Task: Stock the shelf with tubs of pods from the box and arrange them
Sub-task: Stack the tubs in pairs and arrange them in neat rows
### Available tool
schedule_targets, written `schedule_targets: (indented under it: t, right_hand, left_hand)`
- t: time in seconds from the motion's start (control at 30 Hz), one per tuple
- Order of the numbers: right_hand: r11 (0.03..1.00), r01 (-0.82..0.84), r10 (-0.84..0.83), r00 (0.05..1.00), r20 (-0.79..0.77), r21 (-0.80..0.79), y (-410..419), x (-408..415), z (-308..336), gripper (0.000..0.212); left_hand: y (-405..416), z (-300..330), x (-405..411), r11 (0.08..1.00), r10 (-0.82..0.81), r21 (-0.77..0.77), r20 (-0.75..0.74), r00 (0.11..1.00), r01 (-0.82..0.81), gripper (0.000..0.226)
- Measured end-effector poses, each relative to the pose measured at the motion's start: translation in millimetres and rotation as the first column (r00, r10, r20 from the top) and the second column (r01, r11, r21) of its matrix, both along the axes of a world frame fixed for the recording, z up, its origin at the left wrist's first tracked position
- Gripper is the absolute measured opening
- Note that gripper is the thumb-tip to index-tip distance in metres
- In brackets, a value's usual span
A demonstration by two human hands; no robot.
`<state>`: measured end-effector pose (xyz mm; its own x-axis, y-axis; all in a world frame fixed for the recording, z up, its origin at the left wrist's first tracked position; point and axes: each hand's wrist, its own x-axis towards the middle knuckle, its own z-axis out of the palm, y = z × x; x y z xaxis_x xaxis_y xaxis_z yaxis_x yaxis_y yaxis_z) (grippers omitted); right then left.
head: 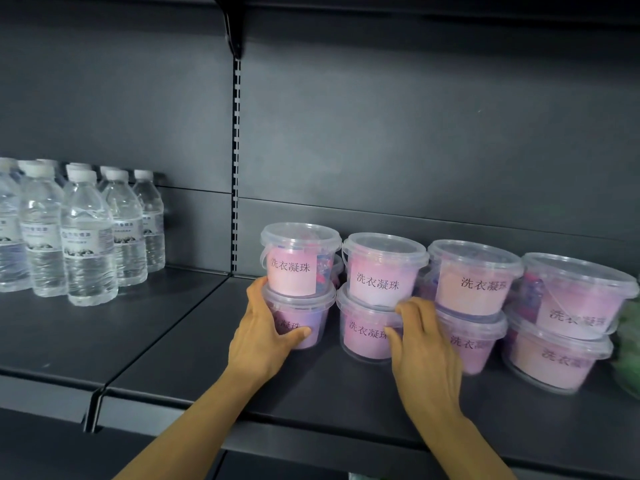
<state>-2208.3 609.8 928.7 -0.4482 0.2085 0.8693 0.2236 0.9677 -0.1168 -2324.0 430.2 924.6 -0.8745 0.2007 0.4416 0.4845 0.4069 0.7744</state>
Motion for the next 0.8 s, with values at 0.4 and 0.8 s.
schedule_targets:
  t: [0.4,0.8]
  right_hand:
    - [0.986,-0.109,0.129,0.977,-0.168,0.123,-40,10,35,0.038]
    - [0.927,-0.225,0.083,0.903,0.422,0.3,-68,-60,119,0.029]
  left_hand:
    - [-4,3,1,0.992,-0.086,0.095,0.07,0.994,0.079,0.106]
    - [-3,1,-5,0.99,-0.114,0.093,0.138,0.984,0.101,0.107]
